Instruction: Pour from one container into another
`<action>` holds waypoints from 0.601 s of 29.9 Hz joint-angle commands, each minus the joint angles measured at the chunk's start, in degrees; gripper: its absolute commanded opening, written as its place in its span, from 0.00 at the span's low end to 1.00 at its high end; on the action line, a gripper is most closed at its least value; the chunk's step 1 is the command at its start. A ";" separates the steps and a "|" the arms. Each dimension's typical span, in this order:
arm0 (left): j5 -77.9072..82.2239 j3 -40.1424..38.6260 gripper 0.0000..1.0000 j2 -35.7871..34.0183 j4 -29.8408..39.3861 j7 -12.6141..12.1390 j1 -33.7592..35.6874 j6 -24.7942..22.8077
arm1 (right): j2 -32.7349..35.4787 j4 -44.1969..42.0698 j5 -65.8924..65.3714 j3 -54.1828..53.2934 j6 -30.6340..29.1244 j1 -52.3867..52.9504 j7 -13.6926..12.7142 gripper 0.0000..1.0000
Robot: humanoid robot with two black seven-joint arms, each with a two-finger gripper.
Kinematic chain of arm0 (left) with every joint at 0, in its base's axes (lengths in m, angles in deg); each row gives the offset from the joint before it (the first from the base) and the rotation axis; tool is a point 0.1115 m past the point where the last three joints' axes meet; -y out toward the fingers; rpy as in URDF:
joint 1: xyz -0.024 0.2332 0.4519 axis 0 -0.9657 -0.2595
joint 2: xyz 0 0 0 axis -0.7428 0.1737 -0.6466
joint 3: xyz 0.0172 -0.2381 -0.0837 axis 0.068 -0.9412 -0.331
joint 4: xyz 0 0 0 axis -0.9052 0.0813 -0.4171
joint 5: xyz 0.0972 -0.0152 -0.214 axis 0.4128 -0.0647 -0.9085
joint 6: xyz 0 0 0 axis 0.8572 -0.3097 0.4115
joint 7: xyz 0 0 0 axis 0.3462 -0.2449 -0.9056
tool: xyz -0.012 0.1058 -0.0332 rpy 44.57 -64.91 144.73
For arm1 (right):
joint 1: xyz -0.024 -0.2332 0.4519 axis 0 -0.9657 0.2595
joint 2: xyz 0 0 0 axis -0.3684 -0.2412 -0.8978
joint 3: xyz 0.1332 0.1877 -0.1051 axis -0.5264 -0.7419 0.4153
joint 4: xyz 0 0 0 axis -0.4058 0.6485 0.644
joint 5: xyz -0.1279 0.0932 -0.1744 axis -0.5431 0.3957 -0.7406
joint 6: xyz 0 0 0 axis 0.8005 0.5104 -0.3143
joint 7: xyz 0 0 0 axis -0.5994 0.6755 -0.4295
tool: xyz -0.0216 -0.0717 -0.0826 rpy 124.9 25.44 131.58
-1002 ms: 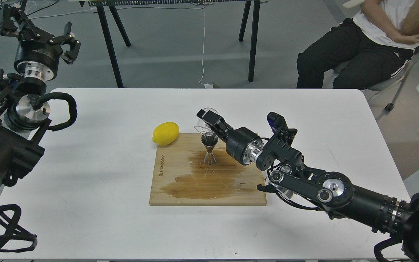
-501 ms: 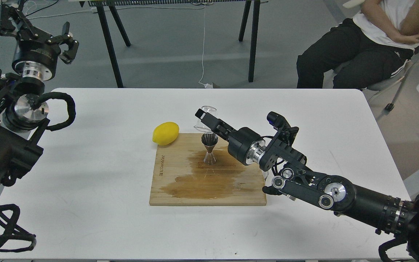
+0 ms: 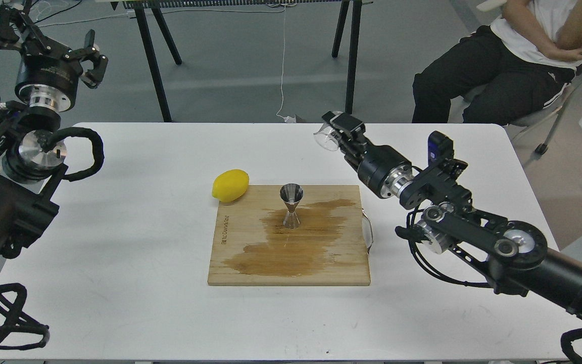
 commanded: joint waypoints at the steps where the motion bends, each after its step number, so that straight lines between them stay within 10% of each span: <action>1: -0.07 -0.01 1.00 0.40 0.00 -0.09 -0.09 0.05 | 4.46 1.66 17.37 -6.29 -1.11 -1.62 -1.49 0.39; 9: -0.07 -0.01 1.00 0.93 0.00 -0.01 -0.09 0.22 | 9.65 -2.46 50.96 -20.88 -8.93 -10.14 -6.41 0.40; 18: -0.07 0.08 1.00 1.19 0.00 -0.01 -0.09 0.40 | 0.97 -15.46 67.25 -29.24 -17.63 -19.28 -7.38 0.41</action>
